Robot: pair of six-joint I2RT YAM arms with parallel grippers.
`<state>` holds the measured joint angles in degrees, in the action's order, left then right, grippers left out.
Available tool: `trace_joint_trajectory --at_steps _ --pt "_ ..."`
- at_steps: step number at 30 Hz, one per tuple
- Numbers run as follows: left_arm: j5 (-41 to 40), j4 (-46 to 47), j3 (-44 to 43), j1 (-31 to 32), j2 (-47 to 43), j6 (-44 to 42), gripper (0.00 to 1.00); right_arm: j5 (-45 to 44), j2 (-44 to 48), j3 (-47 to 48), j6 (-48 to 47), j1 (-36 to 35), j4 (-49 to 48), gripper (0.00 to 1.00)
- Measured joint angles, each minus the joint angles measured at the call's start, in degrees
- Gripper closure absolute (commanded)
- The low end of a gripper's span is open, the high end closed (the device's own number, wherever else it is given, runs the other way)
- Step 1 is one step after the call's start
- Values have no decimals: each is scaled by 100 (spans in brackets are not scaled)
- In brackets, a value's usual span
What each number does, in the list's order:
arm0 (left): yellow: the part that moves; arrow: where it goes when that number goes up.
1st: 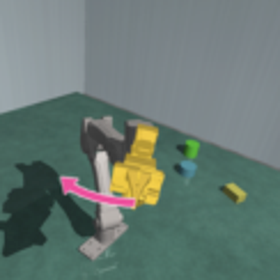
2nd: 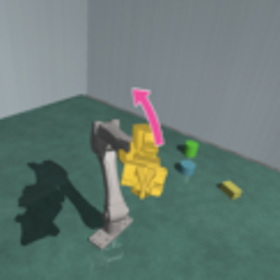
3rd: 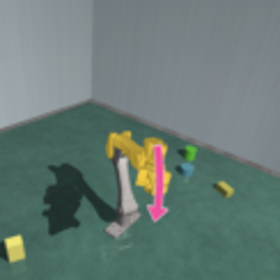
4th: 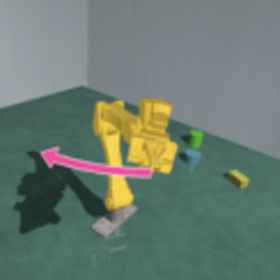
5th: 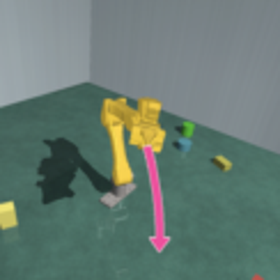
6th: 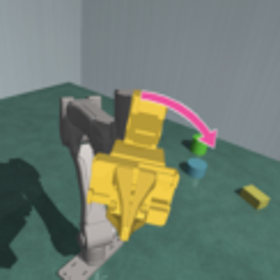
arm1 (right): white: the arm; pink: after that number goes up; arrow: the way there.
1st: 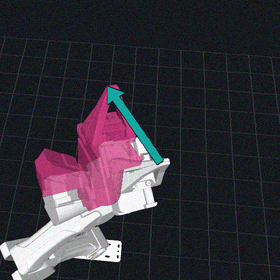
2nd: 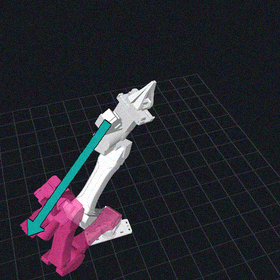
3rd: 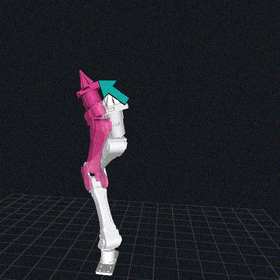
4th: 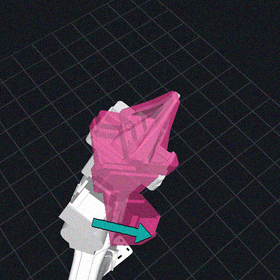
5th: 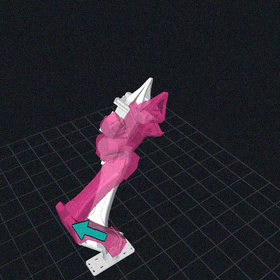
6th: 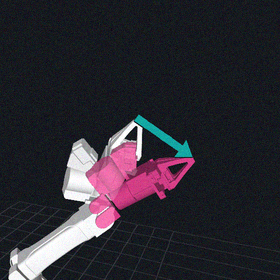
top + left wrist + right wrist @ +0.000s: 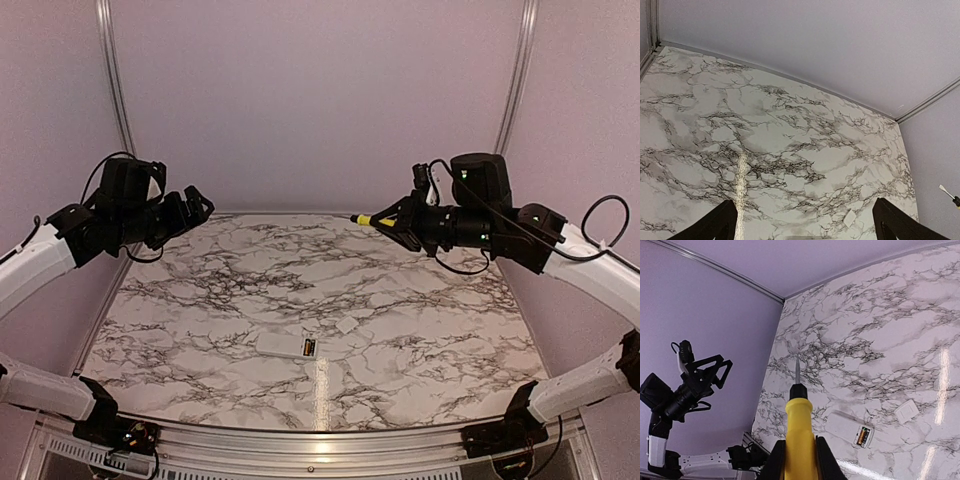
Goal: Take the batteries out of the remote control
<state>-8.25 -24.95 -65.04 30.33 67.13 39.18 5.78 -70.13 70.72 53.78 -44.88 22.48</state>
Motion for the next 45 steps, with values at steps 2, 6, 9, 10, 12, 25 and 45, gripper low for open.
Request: trace_joint_trajectory --at_steps 2,6,9,10,12,25,45 --pt "136 -291 13 0 0 -181 1 20 0 52 -164 2 286 100" --pt "699 -592 236 4 -103 -409 1 111 0 157 -470 7 778 100" --pt "1217 -831 476 11 -157 -476 1 291 -2 160 -588 9 1036 100" --pt "1364 -901 566 31 -157 -487 1 376 -2 157 -601 9 1110 100" --pt "1593 -1067 745 85 -157 -494 1 614 -4 146 -614 11 1211 100" --pt "2291 -1298 1794 516 -101 -885 2 1005 -142 -39 -439 -46 1558 100" --pt "3375 42 2662 669 708 -1147 26 358 -855 -170 525 -1290 1742 100"
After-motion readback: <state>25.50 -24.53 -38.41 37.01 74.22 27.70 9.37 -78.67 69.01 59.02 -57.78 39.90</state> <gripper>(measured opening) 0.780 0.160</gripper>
